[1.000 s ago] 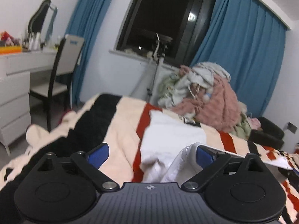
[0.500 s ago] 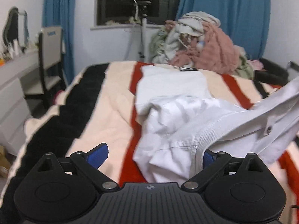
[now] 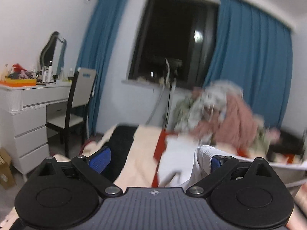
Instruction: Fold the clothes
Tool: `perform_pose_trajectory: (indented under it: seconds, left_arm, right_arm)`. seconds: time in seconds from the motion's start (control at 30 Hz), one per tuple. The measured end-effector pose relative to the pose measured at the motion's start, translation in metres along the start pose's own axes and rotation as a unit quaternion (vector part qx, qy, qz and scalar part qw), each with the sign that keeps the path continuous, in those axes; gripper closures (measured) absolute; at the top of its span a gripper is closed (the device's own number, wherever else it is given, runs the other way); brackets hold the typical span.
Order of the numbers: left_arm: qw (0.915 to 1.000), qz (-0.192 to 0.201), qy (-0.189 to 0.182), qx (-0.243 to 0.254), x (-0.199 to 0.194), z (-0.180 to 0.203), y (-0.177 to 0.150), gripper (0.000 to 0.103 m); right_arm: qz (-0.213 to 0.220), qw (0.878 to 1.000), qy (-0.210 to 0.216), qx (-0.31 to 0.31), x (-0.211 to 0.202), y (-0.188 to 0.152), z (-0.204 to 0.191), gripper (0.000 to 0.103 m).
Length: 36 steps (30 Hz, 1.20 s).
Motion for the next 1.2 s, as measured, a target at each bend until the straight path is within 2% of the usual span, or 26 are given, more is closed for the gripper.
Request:
perform_pose_trajectory:
  seconds: [0.17, 0.27, 0.33, 0.5, 0.6, 0.7, 0.77, 0.83, 0.93, 1.07, 1.2]
  left_arm:
    - [0.9962, 0.083, 0.02, -0.018, -0.048, -0.007, 0.088, 0.003]
    - [0.9907, 0.13, 0.009, -0.04, -0.082, -0.01, 0.154, 0.003]
    - [0.985, 0.166, 0.001, -0.046, -0.108, -0.01, 0.2, 0.003]
    - [0.9648, 0.258, -0.031, -0.041, -0.174, 0.001, 0.309, 0.003]
    - [0.9543, 0.294, -0.053, -0.016, -0.201, 0.012, 0.368, 0.001]
    - [0.9504, 0.306, -0.054, 0.014, -0.204, 0.029, 0.411, 0.0]
    - [0.9535, 0.296, -0.052, 0.022, -0.188, 0.041, 0.419, 0.0]
    - [0.9564, 0.286, -0.051, 0.03, -0.172, 0.052, 0.428, 0.0]
    - [0.9655, 0.252, -0.061, 0.028, -0.123, 0.071, 0.413, 0.0]
    - [0.9784, 0.189, -0.073, 0.04, -0.028, 0.089, 0.348, 0.0]
    - [0.9877, 0.122, -0.09, 0.038, 0.093, 0.104, 0.265, 0.0]
  right_arm:
    - [0.072, 0.996, 0.048, 0.013, -0.035, 0.1, -0.015, 0.043]
    - [0.12, 0.99, 0.072, 0.02, -0.061, 0.174, -0.024, 0.043]
    - [0.146, 0.985, 0.086, 0.022, -0.08, 0.223, -0.027, 0.043]
    - [0.205, 0.97, 0.115, 0.058, -0.118, 0.326, -0.02, 0.043]
    - [0.239, 0.96, 0.127, 0.068, -0.137, 0.383, -0.014, 0.043]
    - [0.256, 0.957, 0.124, 0.053, -0.139, 0.424, -0.012, 0.042]
    - [0.266, 0.956, 0.118, 0.038, -0.138, 0.445, -0.013, 0.041]
    - [0.263, 0.958, 0.109, 0.022, -0.125, 0.452, -0.015, 0.041]
    - [0.236, 0.967, 0.099, 0.008, -0.09, 0.44, -0.018, 0.041]
    - [0.166, 0.982, 0.085, 0.005, -0.016, 0.382, -0.011, 0.041]
    - [0.082, 0.993, 0.077, 0.024, 0.067, 0.301, -0.003, 0.041]
Point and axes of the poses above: each gripper's, at about its wrist camera, not at the fingertips, and x roughly the way its jaws point, z to its right, y to its top, the point moved 4 cm from there along x, roughly the way its jaws point, and after that the axes turned 8 degrees about x, right-handed, at the moved point
